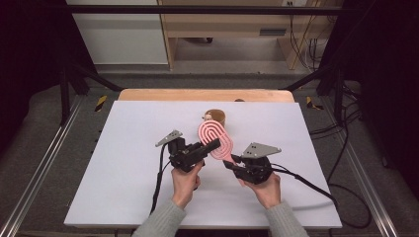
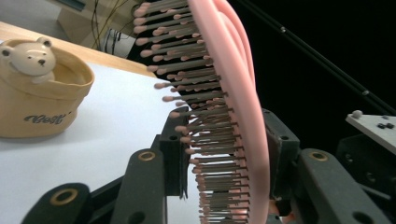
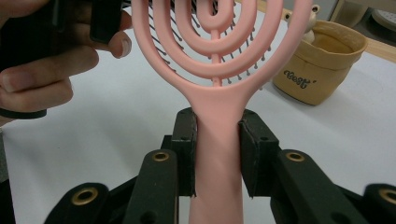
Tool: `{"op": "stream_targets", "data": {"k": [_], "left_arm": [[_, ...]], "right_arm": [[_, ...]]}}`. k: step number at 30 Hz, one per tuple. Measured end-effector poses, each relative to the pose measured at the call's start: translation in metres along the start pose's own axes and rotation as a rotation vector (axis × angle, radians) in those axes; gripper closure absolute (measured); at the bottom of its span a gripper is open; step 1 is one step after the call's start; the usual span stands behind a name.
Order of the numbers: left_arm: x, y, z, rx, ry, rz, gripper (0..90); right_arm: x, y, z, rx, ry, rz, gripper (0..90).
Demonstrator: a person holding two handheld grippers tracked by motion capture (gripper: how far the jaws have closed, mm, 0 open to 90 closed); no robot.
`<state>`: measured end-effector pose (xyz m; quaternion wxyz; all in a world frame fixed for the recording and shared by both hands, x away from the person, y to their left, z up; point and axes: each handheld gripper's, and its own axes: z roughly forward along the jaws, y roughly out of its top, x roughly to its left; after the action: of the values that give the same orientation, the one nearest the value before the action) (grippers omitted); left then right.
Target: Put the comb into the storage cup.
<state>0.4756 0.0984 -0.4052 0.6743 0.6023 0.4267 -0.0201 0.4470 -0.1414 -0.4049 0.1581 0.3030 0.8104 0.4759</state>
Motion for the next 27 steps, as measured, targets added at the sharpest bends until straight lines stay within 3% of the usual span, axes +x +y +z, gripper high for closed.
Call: {"op": "stream_targets", "data": {"k": [12,27], "left_arm": [[-0.0051,-0.0009,-0.0018,-0.019,-0.032,0.065,61.6],[-0.0066,-0.0003,-0.0018,-0.019,-0.056,0.078,62.8]], "right_arm": [[0.0003,-0.0005,0.0013,-0.004,0.017,0.003,70.4],[0.0005,-0.0006,0.0019,-0.008,0.024,0.008,70.2]]}}
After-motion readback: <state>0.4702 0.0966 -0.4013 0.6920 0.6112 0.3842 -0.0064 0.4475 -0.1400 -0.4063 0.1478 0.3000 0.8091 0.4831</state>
